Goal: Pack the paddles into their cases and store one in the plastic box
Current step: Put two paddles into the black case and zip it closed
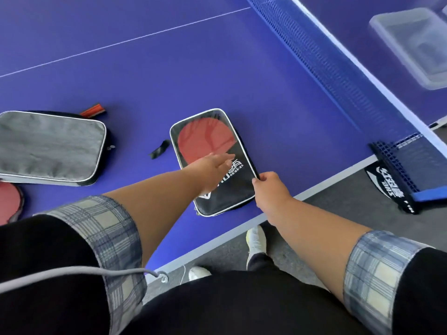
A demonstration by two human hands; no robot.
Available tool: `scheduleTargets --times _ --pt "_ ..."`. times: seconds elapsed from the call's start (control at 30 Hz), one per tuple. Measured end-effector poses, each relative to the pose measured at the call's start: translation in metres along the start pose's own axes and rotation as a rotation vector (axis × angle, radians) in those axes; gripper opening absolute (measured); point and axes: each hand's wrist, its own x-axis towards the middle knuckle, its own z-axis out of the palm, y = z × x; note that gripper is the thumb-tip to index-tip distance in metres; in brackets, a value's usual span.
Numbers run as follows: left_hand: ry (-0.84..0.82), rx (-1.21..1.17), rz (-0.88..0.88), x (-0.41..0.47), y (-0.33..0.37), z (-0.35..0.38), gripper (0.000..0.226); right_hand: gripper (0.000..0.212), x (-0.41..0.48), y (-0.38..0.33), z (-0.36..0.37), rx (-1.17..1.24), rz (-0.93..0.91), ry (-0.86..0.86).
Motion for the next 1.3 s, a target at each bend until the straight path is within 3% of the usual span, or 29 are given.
scheduleTargets --times 0.07,0.17,0.37,0.57,0.7,0.77,0.8,0.83,0.9,0.97,1.07,1.3 --pt "-0.047 0.241 0.096 0.010 -0.004 0.006 0.043 0.019 0.009 0.007 0.002 0.000 0.035 -0.027" --pt "-0.016 0.387 0.193 0.024 -0.006 0.009 0.044 0.021 0.024 0.005 -0.004 -0.015 0.016 -0.014" --pt "0.128 0.584 0.121 0.064 -0.006 0.004 0.049 0.023 0.096 -0.039 -0.040 -0.151 -0.105 -0.022" --pt "0.224 0.607 0.099 0.100 0.008 0.011 0.052 0.020 0.136 -0.061 -0.063 -0.237 -0.182 0.017" --pt "0.267 0.599 0.109 0.100 0.008 0.018 0.050 0.021 0.124 -0.050 -0.064 -0.118 -0.142 0.033" --pt "0.288 0.607 0.131 0.096 0.004 0.018 0.049 0.011 0.105 -0.035 -0.059 -0.027 -0.098 0.047" --pt "0.298 0.618 0.126 0.095 0.002 0.018 0.050 0.006 0.095 -0.028 -0.055 0.061 -0.039 0.065" --pt "0.300 0.625 0.105 0.096 0.000 0.017 0.052 0.014 0.083 -0.023 -0.051 0.192 0.063 0.067" --pt "0.276 0.627 0.055 0.098 -0.002 0.014 0.057 0.037 0.064 -0.016 -0.039 0.505 0.339 -0.045" --pt "0.252 0.642 0.041 0.099 -0.002 0.013 0.059 0.037 0.056 -0.015 -0.028 0.661 0.484 -0.159" --pt "0.248 0.672 0.034 0.098 -0.002 0.010 0.059 0.015 0.064 -0.021 -0.022 0.707 0.538 -0.141" --pt "0.325 0.596 -0.079 0.102 0.012 0.001 0.058 0.015 0.105 -0.048 -0.031 0.627 0.409 -0.200"
